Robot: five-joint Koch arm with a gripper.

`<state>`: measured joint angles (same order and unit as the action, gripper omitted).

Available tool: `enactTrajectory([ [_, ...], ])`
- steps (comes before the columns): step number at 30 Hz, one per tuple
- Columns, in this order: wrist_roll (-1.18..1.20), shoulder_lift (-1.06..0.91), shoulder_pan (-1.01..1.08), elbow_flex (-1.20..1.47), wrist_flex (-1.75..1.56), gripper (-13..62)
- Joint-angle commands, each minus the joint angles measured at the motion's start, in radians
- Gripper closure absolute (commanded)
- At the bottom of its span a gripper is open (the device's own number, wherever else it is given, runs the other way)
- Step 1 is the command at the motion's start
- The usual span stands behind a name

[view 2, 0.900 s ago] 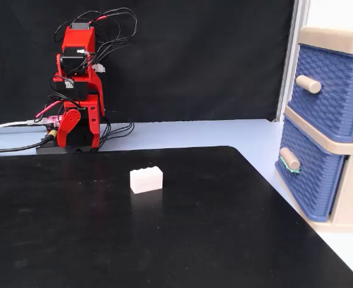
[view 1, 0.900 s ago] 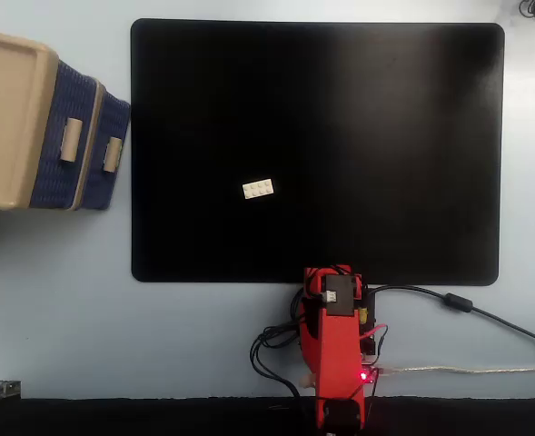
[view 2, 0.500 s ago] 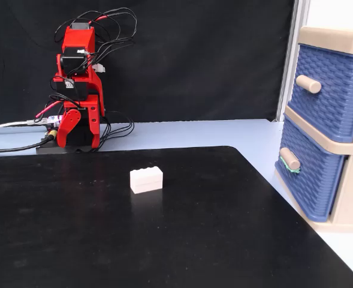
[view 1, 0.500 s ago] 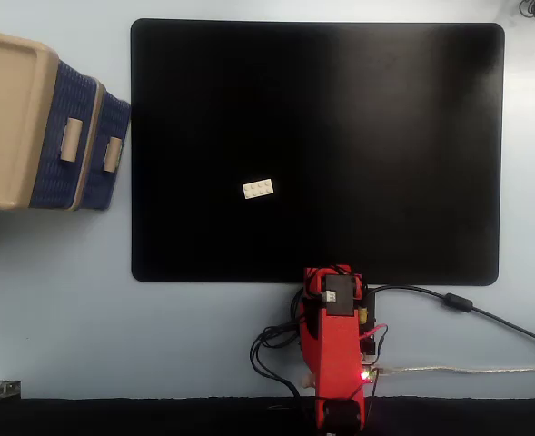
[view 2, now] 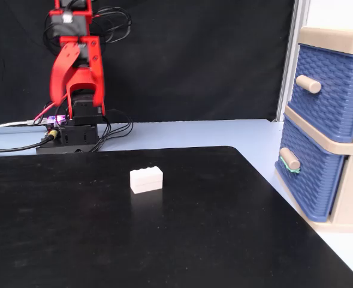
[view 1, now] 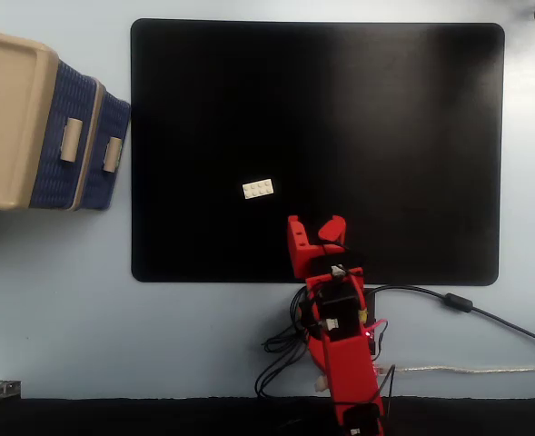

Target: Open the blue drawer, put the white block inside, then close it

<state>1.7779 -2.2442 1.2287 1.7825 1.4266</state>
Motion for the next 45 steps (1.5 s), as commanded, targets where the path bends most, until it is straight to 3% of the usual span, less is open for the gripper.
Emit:
enactTrajectory([
  [1, 0.347, 0.035, -0.179, -0.015, -0.233, 15.7],
  [6, 0.908, 0.094, -0.486, 0.149, -0.798, 15.8],
  [14, 1.157, 0.38, -0.574, 0.503, -1.802, 15.8],
  [20, 1.269, 0.742, -0.575, 0.466, -2.276, 15.8],
  [26, 1.27, 0.991, -0.578, 0.399, -2.525, 16.2],
  [36, 1.262, 1.353, -0.6, -0.052, -2.542, 16.6],
  [45, 1.221, 1.47, -0.637, -0.308, -2.448, 21.4],
])
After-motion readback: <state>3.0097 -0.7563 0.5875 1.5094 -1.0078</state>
